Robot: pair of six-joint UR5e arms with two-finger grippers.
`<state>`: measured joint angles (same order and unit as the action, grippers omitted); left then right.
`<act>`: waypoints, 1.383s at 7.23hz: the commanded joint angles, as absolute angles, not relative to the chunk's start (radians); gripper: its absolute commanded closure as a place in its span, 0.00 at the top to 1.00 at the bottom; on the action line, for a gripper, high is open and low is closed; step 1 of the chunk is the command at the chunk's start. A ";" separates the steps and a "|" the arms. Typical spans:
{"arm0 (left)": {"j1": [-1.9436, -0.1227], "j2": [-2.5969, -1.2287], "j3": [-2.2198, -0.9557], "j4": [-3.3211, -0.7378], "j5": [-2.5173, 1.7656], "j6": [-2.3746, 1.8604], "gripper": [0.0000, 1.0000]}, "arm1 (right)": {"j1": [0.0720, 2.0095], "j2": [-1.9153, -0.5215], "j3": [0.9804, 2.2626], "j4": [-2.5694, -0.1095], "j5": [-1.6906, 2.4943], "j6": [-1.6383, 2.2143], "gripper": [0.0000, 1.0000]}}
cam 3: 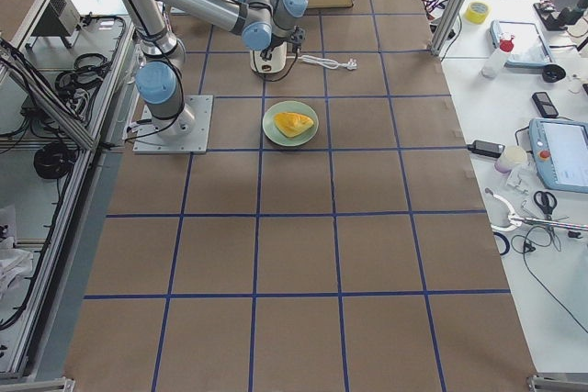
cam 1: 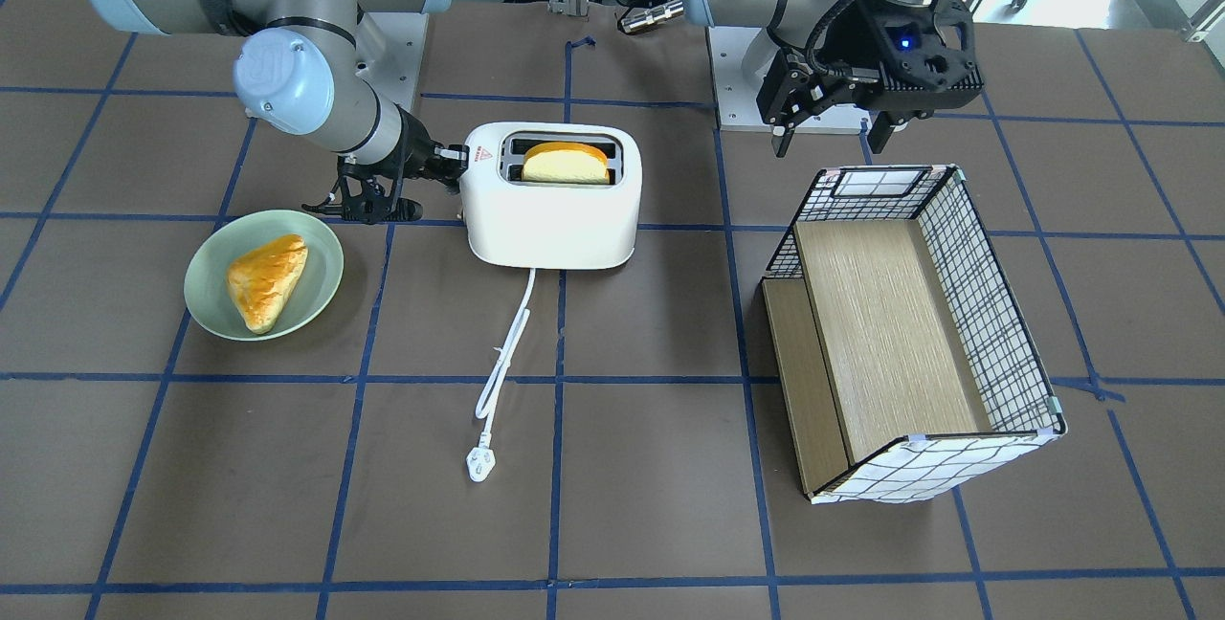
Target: Press toaster with right arm
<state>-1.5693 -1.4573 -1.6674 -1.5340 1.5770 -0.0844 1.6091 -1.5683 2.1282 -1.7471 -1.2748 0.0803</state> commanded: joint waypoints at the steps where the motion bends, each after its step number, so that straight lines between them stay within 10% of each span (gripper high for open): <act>1: -1.569 -1.457 -1.667 -1.534 1.577 -0.084 1.00 | 1.608 -1.554 2.154 -1.784 -1.275 0.078 0.00; 10: -1.569 -1.457 -1.667 -1.534 1.577 -0.084 1.00 | 1.606 -1.589 1.899 -1.618 -1.362 0.152 0.06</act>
